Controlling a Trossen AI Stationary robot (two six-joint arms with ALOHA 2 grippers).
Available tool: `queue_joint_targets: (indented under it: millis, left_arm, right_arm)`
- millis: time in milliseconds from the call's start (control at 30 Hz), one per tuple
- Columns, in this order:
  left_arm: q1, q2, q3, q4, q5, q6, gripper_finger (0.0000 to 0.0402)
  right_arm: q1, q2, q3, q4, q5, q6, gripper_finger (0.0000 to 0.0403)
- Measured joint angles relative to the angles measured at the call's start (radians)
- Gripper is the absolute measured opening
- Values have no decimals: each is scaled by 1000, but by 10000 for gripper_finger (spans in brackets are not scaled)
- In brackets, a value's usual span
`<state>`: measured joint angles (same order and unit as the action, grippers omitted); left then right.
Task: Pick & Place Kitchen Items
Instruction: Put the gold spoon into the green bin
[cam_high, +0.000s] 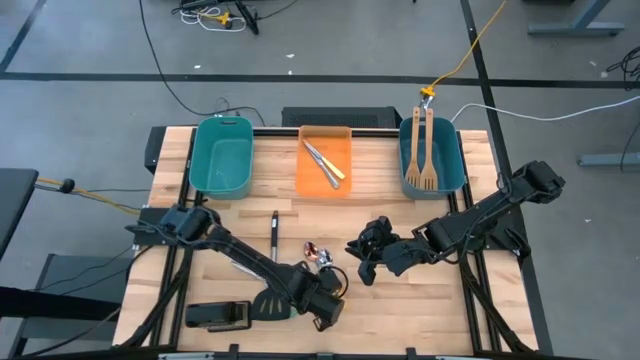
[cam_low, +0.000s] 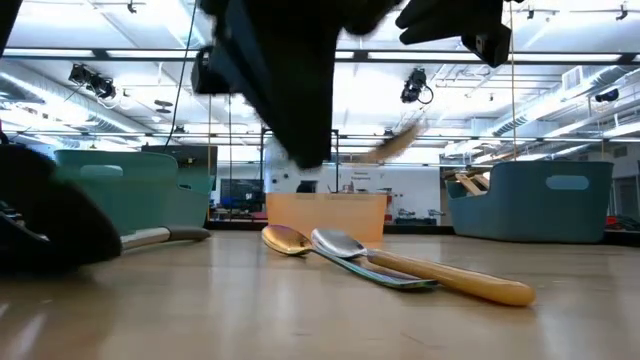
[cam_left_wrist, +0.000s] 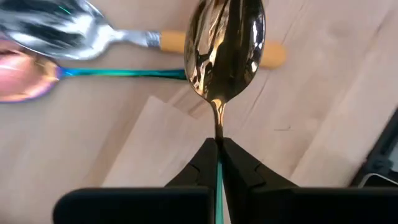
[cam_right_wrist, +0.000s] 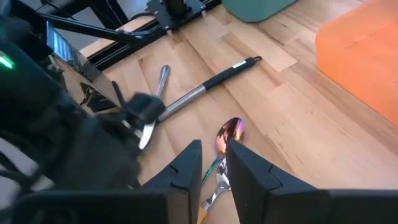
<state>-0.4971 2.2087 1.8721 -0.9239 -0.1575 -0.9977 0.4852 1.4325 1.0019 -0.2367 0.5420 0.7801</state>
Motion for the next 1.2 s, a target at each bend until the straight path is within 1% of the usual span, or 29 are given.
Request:
queue_joint_targets:
  millis: [200, 400, 600, 733, 900, 1067, 1200]
  left_arm:
    - [-19, -82, 0, -40, -85, 10, 10]
    - [-52, -175, 0, -63, -198, 16, 10]
    - [-91, -280, 0, -139, -336, 13, 10]
    - [-123, -346, 1, -222, -435, -20, 10]
    - [-160, -430, 1, -358, -549, -108, 10]
    - [-176, -495, 1, -493, -635, -198, 10]
    - [-176, -530, 1, -615, -674, -266, 10]
  right_arm:
    - [0, 0, 0, -5, 0, -3, 84]
    - [0, 0, 0, -4, 1, -3, 84]
    - [0, 0, 0, -2, 0, -3, 84]
    - [0, 0, 0, -3, 0, -3, 84]
    - [0, 0, 0, 4, 0, -3, 84]
    - [0, 0, 0, 15, 0, -3, 84]
    - [0, 0, 0, 18, 0, -3, 84]
